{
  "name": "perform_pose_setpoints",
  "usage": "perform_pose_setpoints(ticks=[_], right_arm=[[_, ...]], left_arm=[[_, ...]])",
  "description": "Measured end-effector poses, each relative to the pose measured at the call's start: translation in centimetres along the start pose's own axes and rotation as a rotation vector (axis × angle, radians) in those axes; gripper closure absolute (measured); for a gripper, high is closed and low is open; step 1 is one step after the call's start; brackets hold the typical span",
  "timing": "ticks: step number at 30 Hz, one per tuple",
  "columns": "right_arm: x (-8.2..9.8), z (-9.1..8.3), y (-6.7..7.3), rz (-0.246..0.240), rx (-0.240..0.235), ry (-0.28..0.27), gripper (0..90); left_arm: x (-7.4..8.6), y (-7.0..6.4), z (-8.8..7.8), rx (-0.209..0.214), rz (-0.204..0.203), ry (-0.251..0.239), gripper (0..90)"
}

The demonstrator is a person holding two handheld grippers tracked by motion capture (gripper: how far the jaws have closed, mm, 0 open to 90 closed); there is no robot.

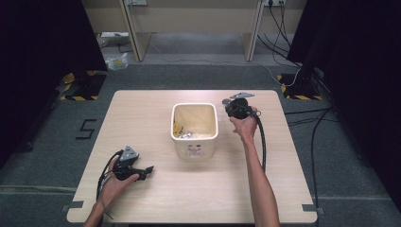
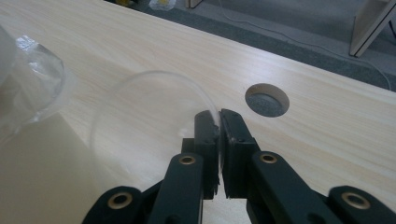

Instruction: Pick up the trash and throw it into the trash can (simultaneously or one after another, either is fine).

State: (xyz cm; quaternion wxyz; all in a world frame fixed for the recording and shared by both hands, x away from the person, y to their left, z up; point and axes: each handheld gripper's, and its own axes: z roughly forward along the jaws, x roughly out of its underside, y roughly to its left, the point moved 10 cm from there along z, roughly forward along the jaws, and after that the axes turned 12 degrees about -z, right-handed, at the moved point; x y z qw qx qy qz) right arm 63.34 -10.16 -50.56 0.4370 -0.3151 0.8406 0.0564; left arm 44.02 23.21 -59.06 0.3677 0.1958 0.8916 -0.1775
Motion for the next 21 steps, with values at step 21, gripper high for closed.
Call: perform_pose_setpoints(ticks=[21], right_arm=[[-1.2, -3.0, -0.8, -0.049, 0.031, -0.045, 86.8]], left_arm=[[0.0, 0.0, 0.0, 0.001, 0.0, -0.001, 13.9]])
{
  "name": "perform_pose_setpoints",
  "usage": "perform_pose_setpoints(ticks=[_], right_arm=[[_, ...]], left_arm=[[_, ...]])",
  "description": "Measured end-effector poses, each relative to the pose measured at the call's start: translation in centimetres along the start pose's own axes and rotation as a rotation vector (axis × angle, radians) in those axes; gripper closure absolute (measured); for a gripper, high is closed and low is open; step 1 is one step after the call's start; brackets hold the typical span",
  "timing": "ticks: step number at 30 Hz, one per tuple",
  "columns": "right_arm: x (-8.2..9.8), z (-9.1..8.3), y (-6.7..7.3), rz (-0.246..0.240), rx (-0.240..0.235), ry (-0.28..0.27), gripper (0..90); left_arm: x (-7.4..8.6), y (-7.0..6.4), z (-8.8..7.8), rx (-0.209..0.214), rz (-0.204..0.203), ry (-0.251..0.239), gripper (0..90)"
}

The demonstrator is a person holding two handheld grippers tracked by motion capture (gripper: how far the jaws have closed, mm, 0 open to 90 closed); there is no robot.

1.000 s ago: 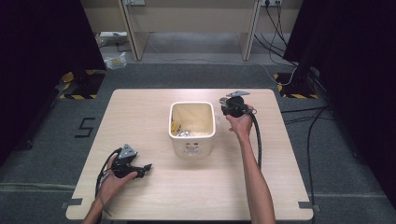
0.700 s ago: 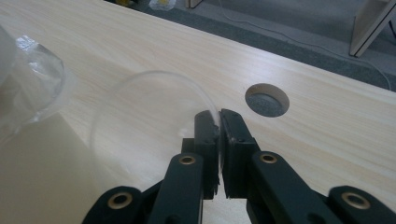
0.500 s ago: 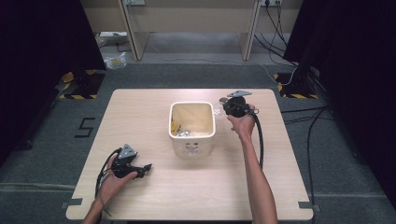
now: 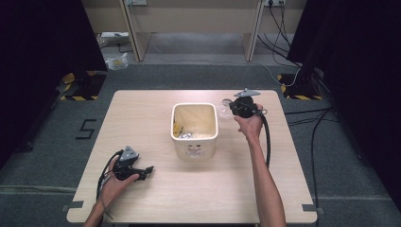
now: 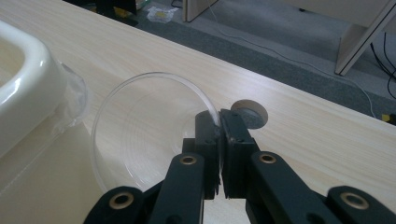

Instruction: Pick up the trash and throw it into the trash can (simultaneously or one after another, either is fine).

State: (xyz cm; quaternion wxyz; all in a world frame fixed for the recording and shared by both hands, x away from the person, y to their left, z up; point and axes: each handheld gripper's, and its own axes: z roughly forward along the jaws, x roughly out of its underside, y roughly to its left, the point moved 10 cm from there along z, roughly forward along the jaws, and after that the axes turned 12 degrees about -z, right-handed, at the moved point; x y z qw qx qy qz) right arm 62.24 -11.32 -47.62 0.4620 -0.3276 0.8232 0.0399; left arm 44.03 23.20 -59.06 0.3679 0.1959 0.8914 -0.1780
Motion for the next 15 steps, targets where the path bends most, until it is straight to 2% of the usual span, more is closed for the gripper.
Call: perform_pose_setpoints(ticks=[8, 15], right_arm=[[-0.6, -1.2, -0.3, -0.009, 0.006, -0.022, 86.8], [-1.2, -3.0, -0.5, -0.03, 0.013, -0.045, 86.8]], left_arm=[[0.0, 0.0, 0.0, 0.0, 0.0, 0.0, 13.9], [0.0, 0.0, 0.0, 0.0, 0.0, 0.0, 13.9]])
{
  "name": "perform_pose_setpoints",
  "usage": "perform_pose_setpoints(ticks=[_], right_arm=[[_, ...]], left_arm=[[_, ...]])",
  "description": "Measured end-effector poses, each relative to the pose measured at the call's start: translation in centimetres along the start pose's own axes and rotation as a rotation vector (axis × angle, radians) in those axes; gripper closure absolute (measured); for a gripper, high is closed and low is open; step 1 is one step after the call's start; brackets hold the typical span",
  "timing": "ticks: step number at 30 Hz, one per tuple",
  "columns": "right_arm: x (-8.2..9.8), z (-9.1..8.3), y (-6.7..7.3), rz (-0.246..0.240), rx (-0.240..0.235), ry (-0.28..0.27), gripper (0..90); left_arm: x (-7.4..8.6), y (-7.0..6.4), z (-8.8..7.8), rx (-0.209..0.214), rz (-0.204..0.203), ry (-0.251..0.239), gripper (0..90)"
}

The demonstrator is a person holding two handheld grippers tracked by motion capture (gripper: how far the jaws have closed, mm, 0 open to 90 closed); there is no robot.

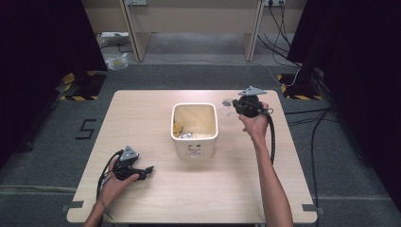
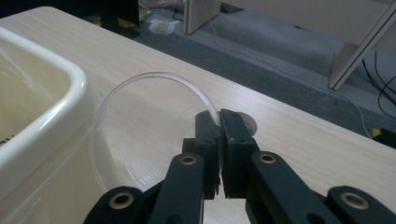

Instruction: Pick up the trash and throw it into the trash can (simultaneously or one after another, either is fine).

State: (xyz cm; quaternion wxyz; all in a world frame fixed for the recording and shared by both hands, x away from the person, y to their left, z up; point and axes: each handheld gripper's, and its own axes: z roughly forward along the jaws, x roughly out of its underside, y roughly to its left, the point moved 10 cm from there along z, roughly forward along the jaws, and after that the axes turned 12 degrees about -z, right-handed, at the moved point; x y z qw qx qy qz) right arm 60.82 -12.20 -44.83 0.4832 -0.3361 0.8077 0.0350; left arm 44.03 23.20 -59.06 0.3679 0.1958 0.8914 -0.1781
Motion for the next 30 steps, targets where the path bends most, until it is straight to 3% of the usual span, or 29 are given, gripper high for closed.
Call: perform_pose_setpoints(ticks=[12, 30], right_arm=[[-1.9, -3.2, -0.7, -0.045, 0.015, -0.046, 86.8], [-5.2, -6.9, 0.1, -0.109, 0.014, -0.123, 86.8]], left_arm=[[0.0, 0.0, 0.0, 0.0, 0.0, 0.0, 13.9], [0.0, 0.0, 0.0, 0.0, 0.0, 0.0, 13.9]])
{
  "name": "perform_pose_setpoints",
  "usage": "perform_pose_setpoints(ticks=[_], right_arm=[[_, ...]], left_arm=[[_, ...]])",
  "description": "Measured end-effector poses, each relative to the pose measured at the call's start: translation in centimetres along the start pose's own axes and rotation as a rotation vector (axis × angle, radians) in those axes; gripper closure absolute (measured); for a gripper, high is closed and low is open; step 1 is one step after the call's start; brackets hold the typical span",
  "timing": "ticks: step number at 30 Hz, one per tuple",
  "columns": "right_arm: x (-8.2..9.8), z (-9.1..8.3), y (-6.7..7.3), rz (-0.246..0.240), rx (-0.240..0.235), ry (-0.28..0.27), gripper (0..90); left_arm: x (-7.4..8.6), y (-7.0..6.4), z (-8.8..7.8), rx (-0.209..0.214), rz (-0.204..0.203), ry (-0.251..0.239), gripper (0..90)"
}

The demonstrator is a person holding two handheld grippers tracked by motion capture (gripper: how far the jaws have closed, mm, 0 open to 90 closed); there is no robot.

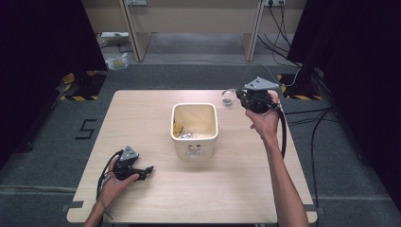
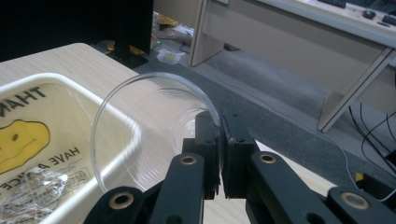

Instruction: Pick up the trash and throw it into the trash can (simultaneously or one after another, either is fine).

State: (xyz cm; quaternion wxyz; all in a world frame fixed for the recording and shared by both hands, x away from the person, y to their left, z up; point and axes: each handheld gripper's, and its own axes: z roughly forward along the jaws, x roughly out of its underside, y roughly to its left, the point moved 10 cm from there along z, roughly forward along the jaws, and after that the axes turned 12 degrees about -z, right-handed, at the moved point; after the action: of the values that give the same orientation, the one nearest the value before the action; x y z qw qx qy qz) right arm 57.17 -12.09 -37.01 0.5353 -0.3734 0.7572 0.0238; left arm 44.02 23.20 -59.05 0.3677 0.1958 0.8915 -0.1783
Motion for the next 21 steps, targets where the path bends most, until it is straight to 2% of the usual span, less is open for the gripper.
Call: perform_pose_setpoints(ticks=[10, 11, 14, 15, 21], right_arm=[[-2.5, -1.2, 1.8, -0.046, -0.036, -0.052, 86.8], [-3.1, -1.3, 2.4, -0.051, -0.053, -0.066, 86.8], [-3.3, -1.4, 2.8, -0.057, -0.062, -0.071, 86.8], [-3.7, -1.4, 3.6, -0.061, -0.083, -0.08, 86.8], [-4.6, -1.7, 5.0, -0.084, -0.115, -0.104, 86.8]], left_arm=[[0.0, 0.0, 0.0, 0.0, 0.0, 0.0, 13.9], [0.0, 0.0, 0.0, 0.0, 0.0, 0.0, 13.9], [0.0, 0.0, 0.0, 0.0, 0.0, 0.0, 13.9], [0.0, 0.0, 0.0, 0.0, 0.0, 0.0, 13.9], [0.0, 0.0, 0.0, 0.0, 0.0, 0.0, 13.9]])
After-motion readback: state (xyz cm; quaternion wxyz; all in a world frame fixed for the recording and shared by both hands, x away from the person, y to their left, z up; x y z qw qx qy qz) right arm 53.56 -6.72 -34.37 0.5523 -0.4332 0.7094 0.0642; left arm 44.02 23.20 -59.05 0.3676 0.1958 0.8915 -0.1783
